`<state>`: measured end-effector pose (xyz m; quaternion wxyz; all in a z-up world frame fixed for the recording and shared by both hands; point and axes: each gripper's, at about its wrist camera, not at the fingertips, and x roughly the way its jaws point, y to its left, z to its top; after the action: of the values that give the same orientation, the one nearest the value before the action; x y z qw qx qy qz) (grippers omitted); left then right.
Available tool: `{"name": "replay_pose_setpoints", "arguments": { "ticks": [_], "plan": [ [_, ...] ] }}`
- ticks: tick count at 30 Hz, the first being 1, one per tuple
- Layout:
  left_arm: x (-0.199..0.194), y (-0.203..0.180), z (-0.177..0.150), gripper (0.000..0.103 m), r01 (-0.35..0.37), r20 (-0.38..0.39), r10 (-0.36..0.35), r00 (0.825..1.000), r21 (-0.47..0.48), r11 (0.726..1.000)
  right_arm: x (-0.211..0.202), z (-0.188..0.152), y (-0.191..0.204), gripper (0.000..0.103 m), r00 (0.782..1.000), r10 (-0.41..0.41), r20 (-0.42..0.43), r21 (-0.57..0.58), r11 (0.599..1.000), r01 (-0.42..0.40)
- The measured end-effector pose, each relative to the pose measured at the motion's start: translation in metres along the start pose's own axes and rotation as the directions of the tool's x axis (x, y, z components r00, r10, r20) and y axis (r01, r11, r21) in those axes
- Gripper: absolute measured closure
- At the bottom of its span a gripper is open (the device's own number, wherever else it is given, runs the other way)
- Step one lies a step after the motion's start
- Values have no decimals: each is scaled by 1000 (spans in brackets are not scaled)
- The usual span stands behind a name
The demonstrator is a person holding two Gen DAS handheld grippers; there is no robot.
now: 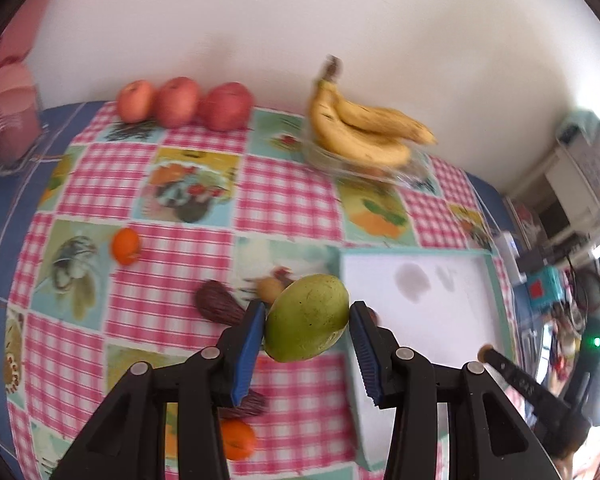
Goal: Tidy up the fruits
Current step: 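Carry the kiwi into the tray and open the right tool while the left tool carries the mango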
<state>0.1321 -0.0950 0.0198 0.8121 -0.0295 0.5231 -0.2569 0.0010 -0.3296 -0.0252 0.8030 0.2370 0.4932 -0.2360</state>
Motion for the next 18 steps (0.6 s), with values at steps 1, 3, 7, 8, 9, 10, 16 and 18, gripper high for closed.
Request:
{"name": "replay_pose_setpoints", "arguments": {
  "ticks": [1,3,7,8,9,10,16,18],
  "plan": [
    [2,-6,-2,57,4,-6,-4,1000,13,1000,0,0,-8,84,1000,-8,0,24,1000,8],
    [7,-24,-9,57,14,-26,-12,1000,56,998,1,-1,-24,84,1000,-22,-2,72,997,22],
    [16,-52,-19,57,34,-58,-26,998,128,991,0,-3,-45,84,998,-58,2,132,990,57],
    [19,-58,-22,57,38,-67,-29,997,144,989,-1,-4,-49,84,998,-68,4,143,987,67],
    [24,-65,-26,57,41,-82,-28,996,166,985,-1,-4,-53,84,997,-75,4,153,986,74],
    [26,-69,-29,57,41,-90,-26,996,176,984,-1,-4,-57,84,997,-77,4,160,984,75],
    [54,-90,-51,57,40,-171,2,985,241,970,9,-7,-65,84,997,-80,-14,182,980,81],
    [63,-94,-57,57,40,-196,11,981,254,967,13,-8,-67,84,997,-78,-25,190,979,81]
  ]
}}
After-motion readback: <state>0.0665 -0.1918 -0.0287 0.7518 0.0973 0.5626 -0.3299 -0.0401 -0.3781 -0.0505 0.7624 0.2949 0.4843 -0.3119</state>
